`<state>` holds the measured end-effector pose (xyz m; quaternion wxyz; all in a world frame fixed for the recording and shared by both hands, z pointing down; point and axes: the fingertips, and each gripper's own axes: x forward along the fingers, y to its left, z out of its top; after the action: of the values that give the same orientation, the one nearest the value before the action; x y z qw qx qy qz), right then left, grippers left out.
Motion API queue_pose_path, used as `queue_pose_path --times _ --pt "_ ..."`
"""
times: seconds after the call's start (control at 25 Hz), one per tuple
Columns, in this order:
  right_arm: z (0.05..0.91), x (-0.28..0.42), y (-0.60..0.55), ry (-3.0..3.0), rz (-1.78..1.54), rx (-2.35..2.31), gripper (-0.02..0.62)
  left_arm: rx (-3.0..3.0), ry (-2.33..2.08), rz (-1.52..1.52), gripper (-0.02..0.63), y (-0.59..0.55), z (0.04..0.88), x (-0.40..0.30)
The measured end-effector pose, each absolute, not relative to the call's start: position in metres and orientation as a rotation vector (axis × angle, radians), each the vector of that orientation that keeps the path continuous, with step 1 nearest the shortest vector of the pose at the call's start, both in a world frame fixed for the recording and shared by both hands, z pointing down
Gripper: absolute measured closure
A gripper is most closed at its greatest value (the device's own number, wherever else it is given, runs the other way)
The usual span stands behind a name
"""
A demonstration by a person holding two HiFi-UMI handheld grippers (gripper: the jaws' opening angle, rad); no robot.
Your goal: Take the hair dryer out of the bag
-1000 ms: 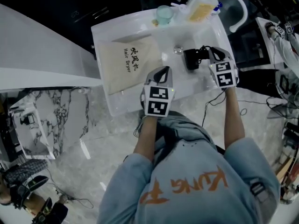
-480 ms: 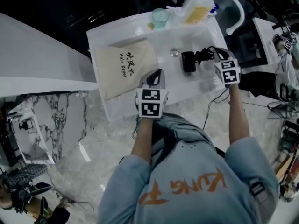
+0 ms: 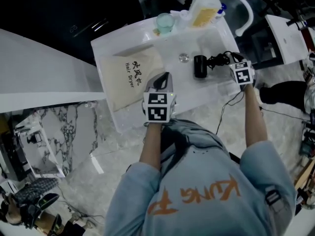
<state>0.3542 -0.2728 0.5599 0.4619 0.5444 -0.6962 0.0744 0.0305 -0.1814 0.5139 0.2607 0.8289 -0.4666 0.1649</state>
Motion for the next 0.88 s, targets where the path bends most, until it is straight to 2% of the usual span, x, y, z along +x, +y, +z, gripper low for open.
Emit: queue_pose_path --times 0.36,0.52,0.88 --pt "0.566 0.372 -0.268 -1.641 0.168 1.472 0.556 2.287 -1.269 0.477 0.601 -0.191 0.501 0.033" --pt "0.541 0.373 -0.254 -1.642 0.14 1.548 0.574 2.262 -1.244 0.462 0.601 -0.181 0.506 0.04" --pt "0.419 0.24 -0.269 -2.127 0.039 1.703 0.595 2.34 -1.469 0.166 0.603 -0.222 0.428 0.006"
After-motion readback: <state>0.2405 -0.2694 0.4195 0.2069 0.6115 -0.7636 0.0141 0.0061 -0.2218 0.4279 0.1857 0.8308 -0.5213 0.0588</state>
